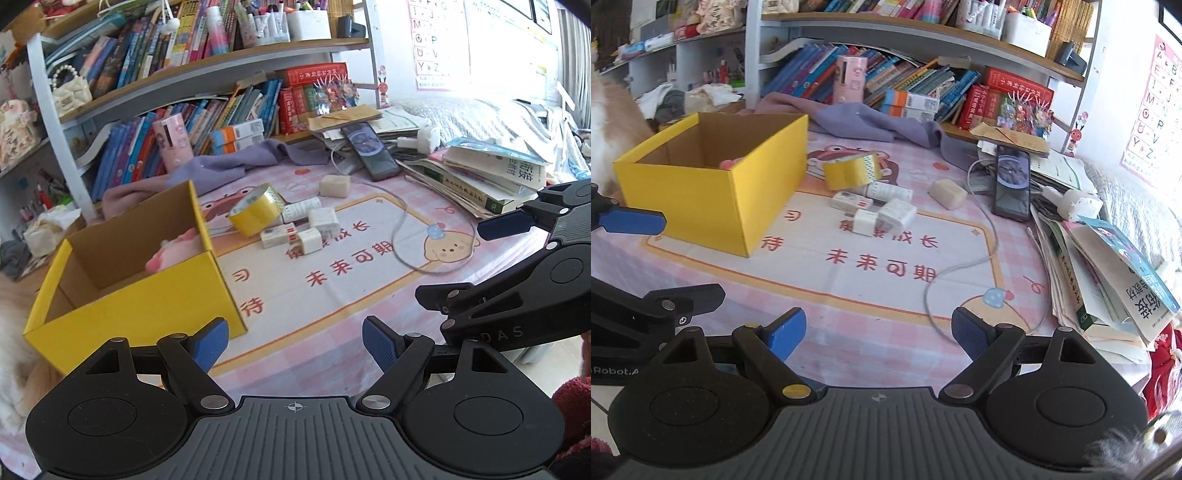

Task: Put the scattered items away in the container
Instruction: 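Withdraw both grippers from the box toward the remaining items, then move the left gripper to the small white charger while the right approaches the white block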

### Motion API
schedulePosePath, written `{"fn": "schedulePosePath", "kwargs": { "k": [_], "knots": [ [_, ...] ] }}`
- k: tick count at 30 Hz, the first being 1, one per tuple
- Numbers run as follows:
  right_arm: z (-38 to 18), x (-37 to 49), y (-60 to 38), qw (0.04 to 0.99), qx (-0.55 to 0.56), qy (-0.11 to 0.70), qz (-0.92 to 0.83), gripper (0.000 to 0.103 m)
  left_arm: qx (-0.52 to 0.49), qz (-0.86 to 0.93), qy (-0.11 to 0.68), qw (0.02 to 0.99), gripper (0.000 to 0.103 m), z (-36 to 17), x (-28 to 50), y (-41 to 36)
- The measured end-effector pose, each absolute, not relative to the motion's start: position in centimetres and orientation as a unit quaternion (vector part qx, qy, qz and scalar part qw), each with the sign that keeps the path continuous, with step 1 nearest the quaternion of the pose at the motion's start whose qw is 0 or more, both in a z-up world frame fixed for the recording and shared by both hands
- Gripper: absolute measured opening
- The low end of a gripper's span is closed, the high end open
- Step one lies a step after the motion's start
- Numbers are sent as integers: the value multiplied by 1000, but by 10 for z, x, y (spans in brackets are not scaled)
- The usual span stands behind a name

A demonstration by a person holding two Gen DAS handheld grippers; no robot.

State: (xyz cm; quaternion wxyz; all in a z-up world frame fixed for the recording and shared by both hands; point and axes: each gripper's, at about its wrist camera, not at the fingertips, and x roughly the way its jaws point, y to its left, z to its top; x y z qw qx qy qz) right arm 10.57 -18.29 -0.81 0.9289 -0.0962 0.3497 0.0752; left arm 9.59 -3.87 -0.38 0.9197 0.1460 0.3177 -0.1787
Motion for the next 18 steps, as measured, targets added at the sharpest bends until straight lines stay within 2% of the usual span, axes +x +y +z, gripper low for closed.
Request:
{"fn": "schedulePosePath", "kwargs": {
  "k": [11, 15, 18],
  "knots": [
    [-8, 136, -211, 932, -84, 347, 54, 83, 145, -204, 315, 916, 82, -13, 124, -67],
    [-7, 154, -224, 934, -78, 346, 42, 75, 152, -214, 307, 915, 82, -14, 139, -81],
    [-7, 170, -234, 933, -76, 349, 43, 73, 153, -212, 304, 916, 82, -15, 154, -92]
  ]
}}
